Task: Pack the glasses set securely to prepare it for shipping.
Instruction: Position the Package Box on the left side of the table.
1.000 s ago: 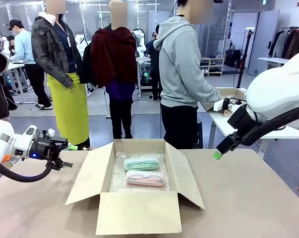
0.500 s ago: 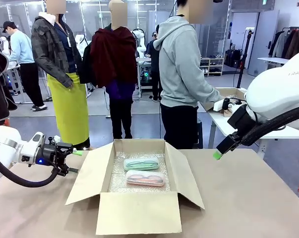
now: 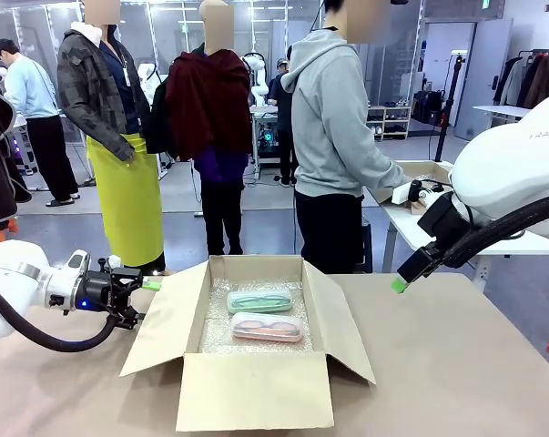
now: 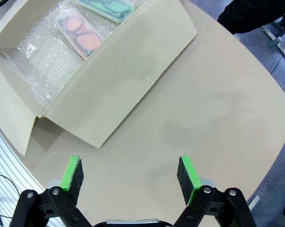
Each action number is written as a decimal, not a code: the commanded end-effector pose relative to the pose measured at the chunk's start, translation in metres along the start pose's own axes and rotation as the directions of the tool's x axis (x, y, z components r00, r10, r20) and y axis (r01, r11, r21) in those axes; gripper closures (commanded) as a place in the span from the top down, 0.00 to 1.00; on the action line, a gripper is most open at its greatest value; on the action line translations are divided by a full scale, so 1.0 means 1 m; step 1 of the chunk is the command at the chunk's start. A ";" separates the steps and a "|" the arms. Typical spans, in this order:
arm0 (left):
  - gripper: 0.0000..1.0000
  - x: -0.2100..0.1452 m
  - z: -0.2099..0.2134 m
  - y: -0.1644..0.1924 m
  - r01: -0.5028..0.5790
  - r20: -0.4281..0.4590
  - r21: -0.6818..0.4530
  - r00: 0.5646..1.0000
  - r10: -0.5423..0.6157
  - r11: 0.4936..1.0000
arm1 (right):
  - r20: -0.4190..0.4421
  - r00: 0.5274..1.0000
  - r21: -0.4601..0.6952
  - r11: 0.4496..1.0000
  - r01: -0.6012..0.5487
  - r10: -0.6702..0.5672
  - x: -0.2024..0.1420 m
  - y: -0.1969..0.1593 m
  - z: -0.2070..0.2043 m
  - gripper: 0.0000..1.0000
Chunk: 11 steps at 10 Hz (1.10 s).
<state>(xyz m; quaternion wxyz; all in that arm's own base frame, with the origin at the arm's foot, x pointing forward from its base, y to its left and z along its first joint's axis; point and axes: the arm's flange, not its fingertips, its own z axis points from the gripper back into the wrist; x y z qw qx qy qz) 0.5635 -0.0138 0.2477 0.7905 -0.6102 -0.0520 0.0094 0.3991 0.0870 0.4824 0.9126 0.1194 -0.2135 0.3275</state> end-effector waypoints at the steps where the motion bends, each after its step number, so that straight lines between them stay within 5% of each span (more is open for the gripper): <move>1: 0.88 -0.007 0.003 -0.001 0.027 -0.008 -0.118 1.000 -0.028 0.993 | -0.010 1.000 0.001 1.000 0.014 -0.014 0.003 0.002 0.002 1.00; 10: 0.02 -0.011 0.010 -0.012 0.032 -0.030 -0.190 0.999 -0.038 0.981 | -0.010 1.000 0.001 1.000 0.014 -0.014 0.003 0.002 0.002 1.00; 11: 0.00 -0.011 0.009 -0.012 0.033 -0.029 -0.188 0.999 -0.039 0.982 | -0.010 1.000 0.001 1.000 0.014 -0.014 0.003 0.002 0.002 1.00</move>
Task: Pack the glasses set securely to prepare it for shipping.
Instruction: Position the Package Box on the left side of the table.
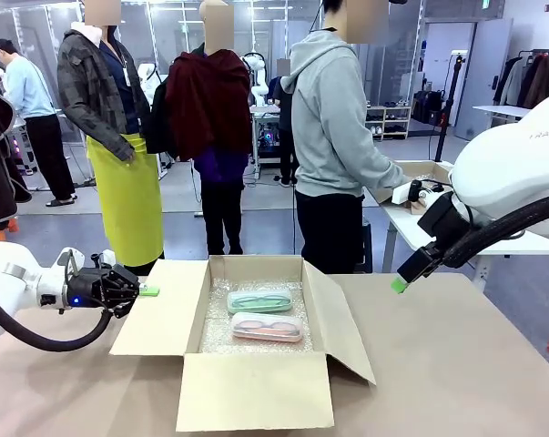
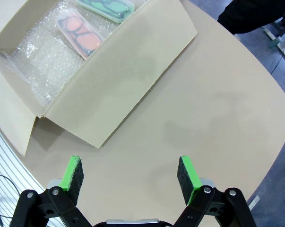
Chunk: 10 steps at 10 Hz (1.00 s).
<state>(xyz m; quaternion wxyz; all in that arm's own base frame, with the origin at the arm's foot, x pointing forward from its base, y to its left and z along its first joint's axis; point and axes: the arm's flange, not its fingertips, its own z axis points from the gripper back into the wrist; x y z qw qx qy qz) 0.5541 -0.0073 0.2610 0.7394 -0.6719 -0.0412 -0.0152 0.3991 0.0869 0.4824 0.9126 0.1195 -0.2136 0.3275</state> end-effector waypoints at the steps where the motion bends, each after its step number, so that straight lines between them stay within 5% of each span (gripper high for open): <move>1: 0.00 -0.003 -0.003 -0.001 0.017 0.015 -0.022 1.000 -0.017 1.000 | -0.010 1.000 0.001 1.000 0.014 -0.014 0.003 0.002 0.002 1.00; 8: 0.03 0.000 0.000 0.000 -0.001 0.001 0.001 1.000 0.001 1.000 | -0.010 1.000 0.001 1.000 0.014 -0.014 0.003 0.002 0.002 1.00; 10: 0.03 0.000 0.036 -0.010 -0.005 -0.010 0.019 1.000 0.005 1.000 | -0.010 1.000 0.001 1.000 0.014 -0.014 0.003 0.002 0.002 1.00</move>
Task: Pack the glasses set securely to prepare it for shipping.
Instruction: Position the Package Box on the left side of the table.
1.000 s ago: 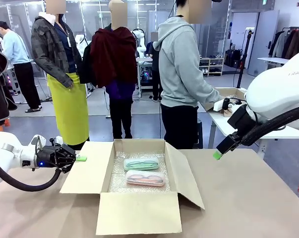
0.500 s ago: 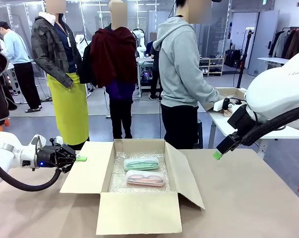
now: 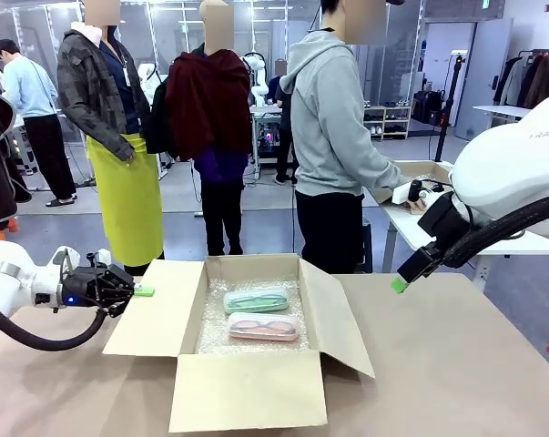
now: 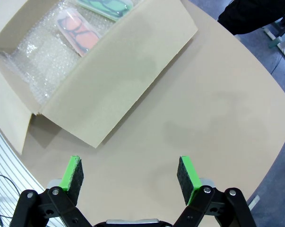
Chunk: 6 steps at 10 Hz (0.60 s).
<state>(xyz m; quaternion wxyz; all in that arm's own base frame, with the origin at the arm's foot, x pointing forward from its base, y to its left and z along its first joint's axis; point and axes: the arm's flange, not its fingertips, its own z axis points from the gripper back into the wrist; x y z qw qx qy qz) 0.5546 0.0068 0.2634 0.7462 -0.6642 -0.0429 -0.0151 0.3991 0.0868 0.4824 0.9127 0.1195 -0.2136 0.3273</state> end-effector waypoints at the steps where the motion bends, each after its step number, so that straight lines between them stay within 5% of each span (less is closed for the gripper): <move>1: 0.03 -0.001 0.044 -0.014 -0.006 0.007 -0.010 1.000 0.006 1.000 | -0.011 1.000 0.001 1.000 0.013 -0.013 0.003 0.002 0.002 1.00; 6: 0.03 0.002 0.162 -0.027 -0.031 0.029 0.001 0.999 0.031 1.000 | -0.011 1.000 0.001 1.000 0.013 -0.013 0.003 0.002 0.002 1.00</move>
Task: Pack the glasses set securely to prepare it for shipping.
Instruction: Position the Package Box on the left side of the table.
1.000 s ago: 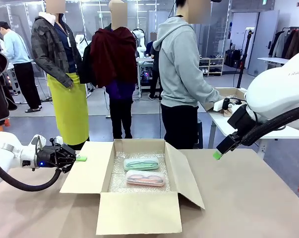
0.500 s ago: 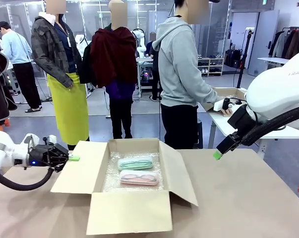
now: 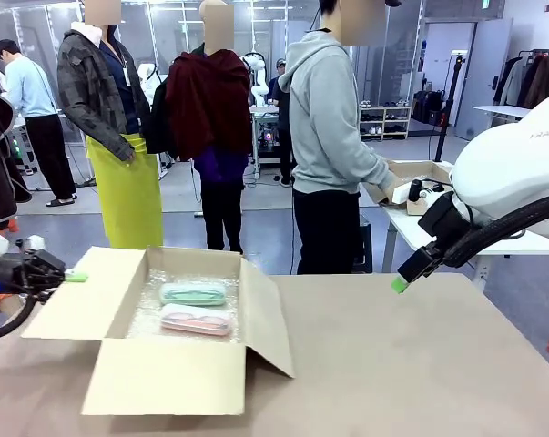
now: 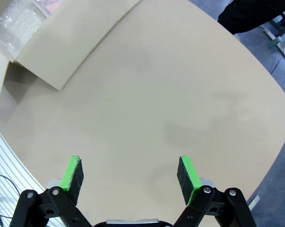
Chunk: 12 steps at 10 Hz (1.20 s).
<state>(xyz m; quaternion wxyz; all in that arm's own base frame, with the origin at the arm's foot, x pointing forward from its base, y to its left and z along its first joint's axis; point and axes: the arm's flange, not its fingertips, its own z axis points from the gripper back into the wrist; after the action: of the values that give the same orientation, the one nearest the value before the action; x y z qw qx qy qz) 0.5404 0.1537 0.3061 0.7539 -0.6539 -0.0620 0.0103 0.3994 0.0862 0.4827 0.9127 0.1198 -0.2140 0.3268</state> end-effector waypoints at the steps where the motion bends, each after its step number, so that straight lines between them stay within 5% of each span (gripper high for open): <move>1: 0.03 0.010 0.036 0.001 -0.021 -0.013 -0.002 1.000 0.021 1.000 | -0.012 1.000 0.001 1.000 0.012 -0.012 0.003 0.003 0.001 1.00; 7: 0.03 0.008 0.121 0.000 -0.054 0.013 0.116 0.999 0.052 0.992 | -0.012 1.000 0.001 1.000 0.012 -0.012 0.003 0.003 0.001 1.00; 11: 0.03 0.005 0.120 -0.003 -0.043 0.050 0.169 0.998 0.035 0.985 | -0.012 1.000 0.001 1.000 0.012 -0.012 0.003 0.003 0.001 1.00; 12: 0.15 0.005 0.119 -0.003 -0.047 0.062 0.172 0.997 0.036 0.984 | -0.012 1.000 0.001 1.000 0.012 -0.012 0.003 0.003 0.001 1.00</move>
<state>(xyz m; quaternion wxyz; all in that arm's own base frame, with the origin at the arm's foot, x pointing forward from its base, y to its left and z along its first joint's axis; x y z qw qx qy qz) 0.5354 0.2774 0.3195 0.8000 -0.5947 -0.0674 0.0421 0.3994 0.0867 0.4829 0.9124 0.1201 -0.2141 0.3274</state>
